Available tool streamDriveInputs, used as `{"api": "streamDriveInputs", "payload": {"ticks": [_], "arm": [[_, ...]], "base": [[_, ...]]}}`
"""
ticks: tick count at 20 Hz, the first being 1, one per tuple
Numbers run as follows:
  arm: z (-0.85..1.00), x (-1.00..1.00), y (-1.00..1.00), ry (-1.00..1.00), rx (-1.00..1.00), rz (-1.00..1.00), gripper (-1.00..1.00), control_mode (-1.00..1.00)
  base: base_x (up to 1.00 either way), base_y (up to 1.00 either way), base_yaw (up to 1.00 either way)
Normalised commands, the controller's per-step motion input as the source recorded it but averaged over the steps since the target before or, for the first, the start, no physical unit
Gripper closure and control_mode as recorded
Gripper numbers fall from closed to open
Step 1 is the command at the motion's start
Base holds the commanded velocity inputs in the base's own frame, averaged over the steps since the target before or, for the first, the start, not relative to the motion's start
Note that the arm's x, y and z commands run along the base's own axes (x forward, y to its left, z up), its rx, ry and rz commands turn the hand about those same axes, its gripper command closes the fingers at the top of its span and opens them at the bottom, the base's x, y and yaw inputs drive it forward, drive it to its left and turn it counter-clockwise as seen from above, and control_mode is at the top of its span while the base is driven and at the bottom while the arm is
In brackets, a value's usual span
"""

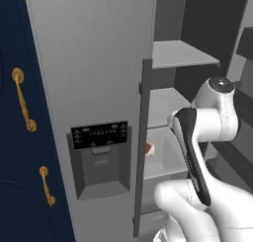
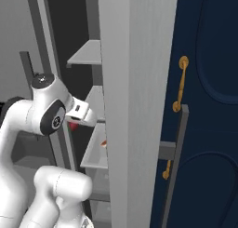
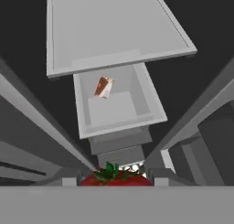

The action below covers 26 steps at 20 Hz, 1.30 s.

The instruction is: Take the strawberry from the fridge and place it on top of the pancake, located on the dining counter.

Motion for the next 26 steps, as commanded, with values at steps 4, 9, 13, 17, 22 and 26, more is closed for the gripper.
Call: {"api": "streamDriveInputs", "payload": {"ticks": [4, 9, 13, 17, 22, 26], "arm": [[0.00, -0.76, 0.02, -0.01, 0.00, 0.02, 1.00, -1.00], [0.00, -0.72, 0.04, -0.06, 0.00, 0.04, 1.00, -1.00], [-0.13, -0.38, 0.04, -0.01, 0.00, 0.02, 1.00, -1.00], [-0.05, 0.00, 0.00, 0.00, 0.00, 0.00, 1.00, -1.00], [0.00, 0.00, 0.00, 0.00, 0.00, 0.00, 1.00, -1.00], [-0.01, -0.17, 0.03, 0.00, 0.00, 0.00, 1.00, 1.00]], "base": [[0.00, 0.00, 0.00], [0.00, 0.00, 0.00], [0.00, 0.00, 0.00], [0.00, 0.00, 0.00], [0.00, 0.00, 0.00], [-0.33, 0.11, 0.01]]}}
